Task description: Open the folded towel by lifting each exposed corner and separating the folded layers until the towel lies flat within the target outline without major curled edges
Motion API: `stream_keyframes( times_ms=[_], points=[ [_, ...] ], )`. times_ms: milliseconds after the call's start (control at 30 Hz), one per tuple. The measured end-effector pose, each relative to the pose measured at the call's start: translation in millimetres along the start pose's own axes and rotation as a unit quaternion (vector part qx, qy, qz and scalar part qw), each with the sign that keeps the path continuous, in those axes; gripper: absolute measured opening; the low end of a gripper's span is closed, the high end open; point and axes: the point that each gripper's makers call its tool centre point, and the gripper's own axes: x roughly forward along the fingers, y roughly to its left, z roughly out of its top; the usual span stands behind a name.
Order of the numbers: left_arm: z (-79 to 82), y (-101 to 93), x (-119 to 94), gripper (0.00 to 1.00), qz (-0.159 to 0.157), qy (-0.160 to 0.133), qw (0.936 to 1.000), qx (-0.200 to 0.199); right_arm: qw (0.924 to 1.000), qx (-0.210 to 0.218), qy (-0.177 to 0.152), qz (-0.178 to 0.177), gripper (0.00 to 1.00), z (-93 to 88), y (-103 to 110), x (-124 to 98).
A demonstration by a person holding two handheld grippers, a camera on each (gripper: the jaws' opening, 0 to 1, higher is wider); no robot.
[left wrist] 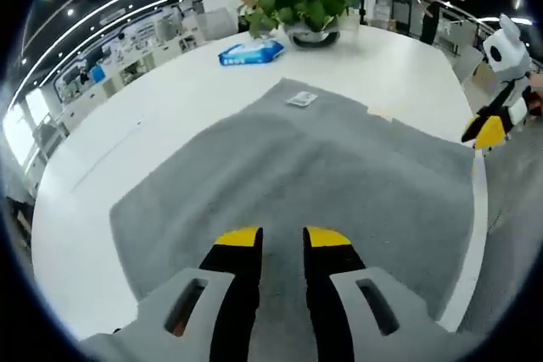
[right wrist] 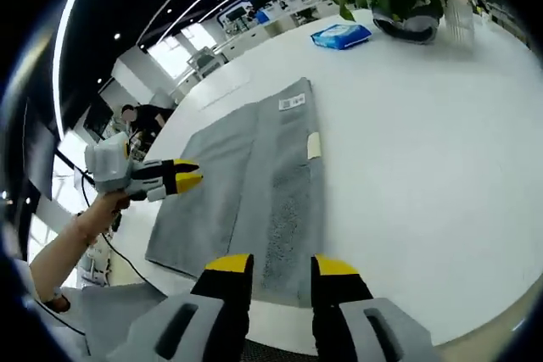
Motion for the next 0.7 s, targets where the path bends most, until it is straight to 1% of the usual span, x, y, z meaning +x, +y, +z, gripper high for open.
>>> stream_keyframes(
  times_ms=[67, 133, 167, 200, 233, 267, 333, 367, 400, 533, 633, 700],
  points=[
    [0.0, -21.5, -2, 0.18, -0.016, -0.006, 0.9999, 0.002, 0.9999, -0.002, -0.007, -0.006, 0.24, 7.6, -4, 4],
    [-2.4, -40.5, 0, 0.16, -0.024, -0.005, 0.9996, 0.011, 0.9998, -0.011, -0.014, -0.011, 0.24, 14.9, -6, 9],
    [-3.4, -46.9, 1, 0.15, -0.028, -0.004, 0.9995, 0.014, 0.9997, -0.015, -0.016, -0.012, 0.24, 16.8, -7, 11],
    [-6.7, -54.1, 4, 0.15, -0.032, 0.003, 0.9992, 0.022, 0.9994, -0.023, -0.019, -0.015, 0.24, 19.8, -7, 13],
    [-8.5, -56.5, 7, 0.14, -0.031, 0.006, 0.9994, 0.016, 0.9993, -0.029, -0.02, -0.016, 0.24, 21.6, -7, 15],
    [-11.5, -62.9, 10, 0.14, -0.04, 0.01, 0.9991, 0.008, 0.9992, -0.031, -0.021, -0.016, 0.24, 22.4, -7, 16],
    [-15.8, -68.1, 14, 0.13, -0.044, 0.015, 0.9989, 0.007, 0.9991, -0.035, -0.019, -0.016, 0.24, 22.2, -8, 17],
    [-18.6, -69.3, 15, 0.13, -0.041, 0.017, 0.9988, 0.021, 0.999, -0.038, -0.017, -0.015, 0.24, 21.4, -8, 18],
    [-15.8, -68.5, 14, 0.12, -0.038, 0.008, 0.9988, 0.03, 0.999, -0.04, -0.015, -0.016, 0.24, 20.4, -9, 18],
    [-19.4, -69.9, 12, 0.11, -0.042, 0.012, 0.9988, 0.024, 0.9985, -0.047, -0.016, -0.023, 0.24, 20.4, -16, 18],
    [-22.3, -77.6, 9, 0.1, -0.048, 0.008, 0.9983, 0.033, 0.9982, -0.052, -0.016, -0.027, 0.24, 22.5, -21, 19],
    [-24.2, -83.5, 7, 0.09, -0.053, 0.009, 0.998, 0.033, 0.998, -0.053, -0.015, -0.029, 0.24, 24.1, -23, 20]
  ],
)
